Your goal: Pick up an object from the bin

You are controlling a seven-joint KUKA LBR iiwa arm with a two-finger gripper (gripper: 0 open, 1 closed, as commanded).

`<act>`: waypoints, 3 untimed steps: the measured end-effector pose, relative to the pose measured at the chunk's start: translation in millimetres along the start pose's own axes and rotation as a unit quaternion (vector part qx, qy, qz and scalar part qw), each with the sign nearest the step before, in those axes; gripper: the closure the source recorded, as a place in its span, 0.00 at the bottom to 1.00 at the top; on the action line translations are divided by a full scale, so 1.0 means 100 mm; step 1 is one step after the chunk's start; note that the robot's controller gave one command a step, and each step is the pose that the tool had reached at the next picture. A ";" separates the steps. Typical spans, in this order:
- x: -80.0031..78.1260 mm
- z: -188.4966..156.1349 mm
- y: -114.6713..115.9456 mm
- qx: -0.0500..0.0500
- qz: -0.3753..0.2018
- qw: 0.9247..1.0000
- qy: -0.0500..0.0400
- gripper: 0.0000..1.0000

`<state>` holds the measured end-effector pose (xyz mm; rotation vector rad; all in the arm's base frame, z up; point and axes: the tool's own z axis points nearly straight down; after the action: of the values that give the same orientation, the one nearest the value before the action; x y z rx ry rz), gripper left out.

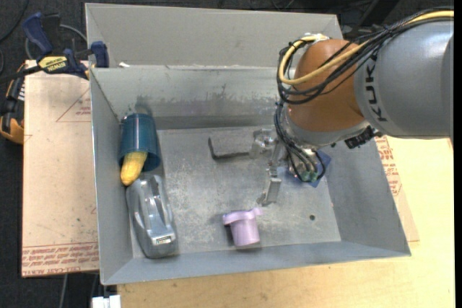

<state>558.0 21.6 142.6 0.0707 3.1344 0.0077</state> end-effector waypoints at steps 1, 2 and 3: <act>-0.42 0.14 -0.02 -0.001 0.086 0.996 0.001 0.00; -0.36 0.11 -0.23 0.000 0.056 0.998 0.000 0.00; -0.68 -0.50 -0.33 -0.002 0.048 0.999 -0.005 0.00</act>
Offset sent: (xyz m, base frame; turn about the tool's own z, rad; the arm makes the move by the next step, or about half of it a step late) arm 0.0343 -0.0250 -0.0109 0.1123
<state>624.5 -14.8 193.2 0.2206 3.1166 0.0149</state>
